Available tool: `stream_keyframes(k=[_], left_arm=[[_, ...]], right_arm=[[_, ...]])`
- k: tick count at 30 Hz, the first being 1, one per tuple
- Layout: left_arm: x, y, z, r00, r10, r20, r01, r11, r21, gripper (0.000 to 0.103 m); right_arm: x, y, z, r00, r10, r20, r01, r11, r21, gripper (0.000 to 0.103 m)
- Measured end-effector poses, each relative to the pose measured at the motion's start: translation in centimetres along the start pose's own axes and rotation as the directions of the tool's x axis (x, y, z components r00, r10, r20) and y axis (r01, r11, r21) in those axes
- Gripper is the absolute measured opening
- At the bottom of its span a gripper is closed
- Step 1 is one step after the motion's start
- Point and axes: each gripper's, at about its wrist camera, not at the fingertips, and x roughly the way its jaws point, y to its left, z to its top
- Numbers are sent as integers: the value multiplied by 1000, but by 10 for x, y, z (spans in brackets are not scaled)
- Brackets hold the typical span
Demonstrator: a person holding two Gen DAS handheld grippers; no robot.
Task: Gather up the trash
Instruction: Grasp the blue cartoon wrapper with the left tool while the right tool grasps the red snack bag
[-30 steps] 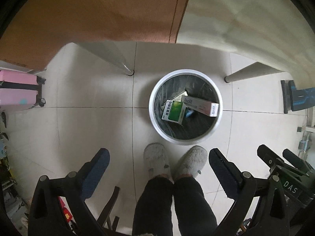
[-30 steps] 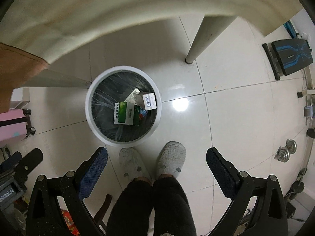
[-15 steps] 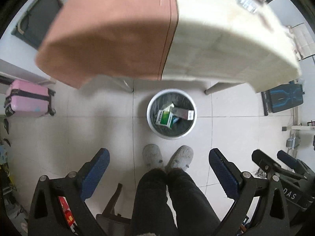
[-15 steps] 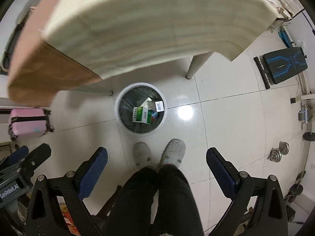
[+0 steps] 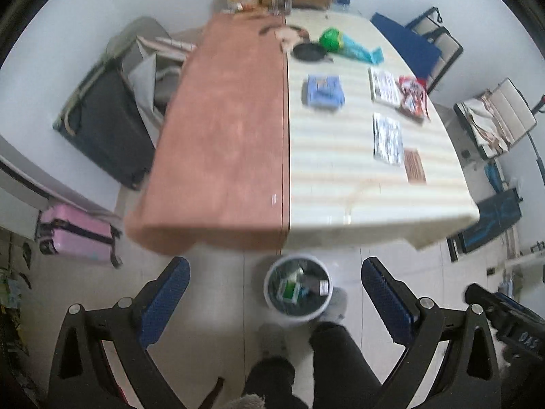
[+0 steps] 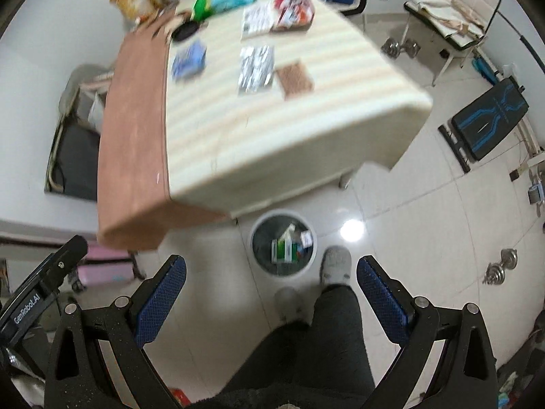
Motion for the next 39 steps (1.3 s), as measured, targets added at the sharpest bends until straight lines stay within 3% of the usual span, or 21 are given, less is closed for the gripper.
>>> stream_keyframes(k=[5,9,16,19,23,26,27,31,32,34,39], left_arm=[[24,-22,57,996,90,7,-89,996,-8,103],[59,-39,111,988,150,-48,-152,987,-48,103],[128,-51,187,974,165,-157,-186,974,-128,103],[164,-53,213,969,120,-216,-157,974,-165,103],[203,-62,241,961,88,-261,-131,979,-155,103],[232,-66,254,949,70,-306,-115,984,-134,103],[242,-67,258,945,69,-321,-114,986,-123,103],[268,-70,265,931,79,-355,-118,989,-87,102],[272,-72,265,932,85,-352,-118,990,-74,99],[273,-75,265,933,101,-346,-125,991,-48,64],[259,-78,259,945,82,-316,-108,992,-65,63]], right_arm=[[11,-28,82,1000,-11,13,10,999,37,101],[42,-53,178,1000,-5,9,4,996,84,101],[131,-79,336,999,8,-47,-2,990,141,99],[179,-68,391,995,-5,-95,17,992,128,93],[220,-49,428,992,-33,-122,44,995,87,93],[246,-35,444,987,-72,-146,79,996,40,83],[251,-28,448,986,-92,-141,96,995,22,85],[257,1,451,978,-189,-88,181,979,-98,73],[257,4,450,977,-199,-80,190,976,-109,73],[256,7,449,978,-202,-58,194,972,-130,72],[240,8,442,987,-158,-30,152,977,-148,58]])
